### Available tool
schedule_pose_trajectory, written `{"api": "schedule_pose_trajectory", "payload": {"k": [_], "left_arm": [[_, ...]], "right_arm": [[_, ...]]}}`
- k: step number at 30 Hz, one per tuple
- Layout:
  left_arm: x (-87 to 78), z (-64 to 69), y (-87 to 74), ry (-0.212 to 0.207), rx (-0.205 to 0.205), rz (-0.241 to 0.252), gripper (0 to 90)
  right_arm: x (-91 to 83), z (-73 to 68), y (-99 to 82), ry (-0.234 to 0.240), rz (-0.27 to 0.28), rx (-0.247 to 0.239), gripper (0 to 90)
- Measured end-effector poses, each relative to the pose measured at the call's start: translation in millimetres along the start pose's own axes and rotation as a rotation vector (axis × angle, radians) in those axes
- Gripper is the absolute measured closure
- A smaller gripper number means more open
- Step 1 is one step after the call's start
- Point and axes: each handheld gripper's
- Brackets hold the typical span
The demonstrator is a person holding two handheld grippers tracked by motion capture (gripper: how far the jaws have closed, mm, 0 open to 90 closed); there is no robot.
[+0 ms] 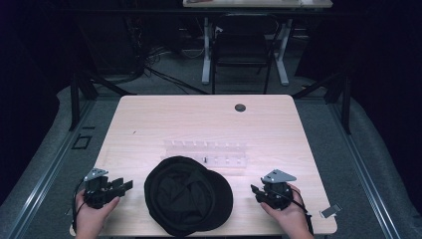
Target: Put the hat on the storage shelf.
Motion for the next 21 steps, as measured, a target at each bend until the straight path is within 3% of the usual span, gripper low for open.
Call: {"api": "schedule_pose_trajectory", "payload": {"k": [2,7,11,12,21], "left_arm": [[1.9,2.1,0.7,-0.016,-0.006,-0.005,55.0],[1.8,3.5,1.8,-0.039,-0.019,0.005,57.8],[-0.5,3.8,1.7,-0.063,-0.023,-0.001,57.9],[-1.1,5.3,0.8,-0.074,-0.03,0.01,57.9],[-4.9,17.4,4.4,-0.118,-0.013,0.033,57.6]], "right_arm": [[-1.5,-1.1,-0.6,0.024,0.006,0.01,55.7],[-4.5,-3.1,-1.5,0.028,0.008,0.005,57.0],[-10.1,-6.1,1.6,0.036,0.031,-0.021,57.7],[-12.7,-9.2,3.5,0.048,0.064,-0.022,57.9],[-19.4,-23.8,8.5,0.108,0.092,-0.038,62.4]]}}
Point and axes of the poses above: each handheld gripper's, and its own axes: x roughly forward along the jaws, y roughly out of its top, z roughly to its right, and after that the axes turned 1 degree about -x, right-handed
